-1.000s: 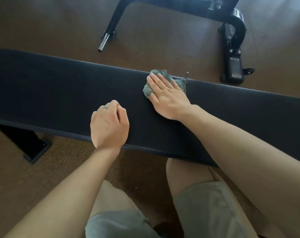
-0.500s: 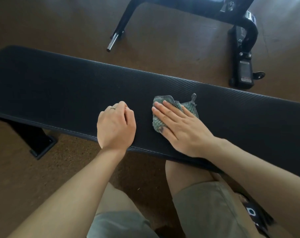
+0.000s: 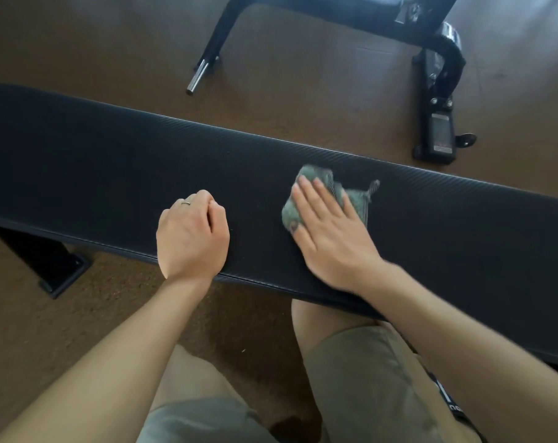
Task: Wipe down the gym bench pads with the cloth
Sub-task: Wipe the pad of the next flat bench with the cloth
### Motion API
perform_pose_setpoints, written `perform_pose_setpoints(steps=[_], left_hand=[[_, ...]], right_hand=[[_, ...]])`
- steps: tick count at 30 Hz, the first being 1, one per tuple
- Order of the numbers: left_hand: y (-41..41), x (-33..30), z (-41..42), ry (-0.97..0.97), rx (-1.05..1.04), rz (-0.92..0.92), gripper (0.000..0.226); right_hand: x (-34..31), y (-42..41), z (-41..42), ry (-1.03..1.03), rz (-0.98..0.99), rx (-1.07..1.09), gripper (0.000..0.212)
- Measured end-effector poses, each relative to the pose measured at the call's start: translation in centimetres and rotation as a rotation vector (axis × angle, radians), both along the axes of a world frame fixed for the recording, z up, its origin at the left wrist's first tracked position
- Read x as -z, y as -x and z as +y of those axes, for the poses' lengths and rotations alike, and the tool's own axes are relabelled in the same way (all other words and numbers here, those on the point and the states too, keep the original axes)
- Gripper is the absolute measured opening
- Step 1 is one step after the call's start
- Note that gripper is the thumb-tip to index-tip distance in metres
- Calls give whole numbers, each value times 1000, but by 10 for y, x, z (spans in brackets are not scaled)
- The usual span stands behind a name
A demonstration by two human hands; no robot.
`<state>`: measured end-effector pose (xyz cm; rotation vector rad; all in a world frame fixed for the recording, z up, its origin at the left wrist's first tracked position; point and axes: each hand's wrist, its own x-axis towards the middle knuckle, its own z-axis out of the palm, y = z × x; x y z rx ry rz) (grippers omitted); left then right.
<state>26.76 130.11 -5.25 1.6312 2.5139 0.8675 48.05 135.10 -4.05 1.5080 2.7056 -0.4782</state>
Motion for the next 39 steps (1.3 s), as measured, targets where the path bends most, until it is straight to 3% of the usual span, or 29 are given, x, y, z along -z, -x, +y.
perform_pose_setpoints(steps=[5, 10, 15, 19, 22, 29, 32, 35, 37, 39], left_hand=[[-2, -2, 1, 25, -6, 5, 30], [-3, -2, 2, 56, -28, -10, 28], [-2, -2, 1, 29, -40, -17, 28], [1, -2, 1, -15, -30, -91, 29], [9, -2, 1, -140, -62, -249, 28], [8, 1, 0, -193, -154, -300, 28], [9, -2, 0, -182, -142, -249, 28], [16, -11, -6, -115, -132, -76, 27], [29, -17, -17, -14, -216, 58, 24], [46, -23, -31, 102, -339, 64, 26]], right_hand=[[1, -22, 4, 6, -4, -106, 59], [2, -11, 90, 45, -14, 75, 59], [5, 4, 85, 20, -36, 116, 62], [1, 21, 12, -33, -51, -178, 66], [8, 28, -36, -79, -41, -406, 66], [13, 65, -12, -117, 9, -558, 64], [11, 52, -13, -114, 19, -614, 64], [8, -5, -24, -136, 8, -724, 65], [8, -35, -25, -150, -18, -801, 66], [8, -41, -19, -159, -37, -860, 67]])
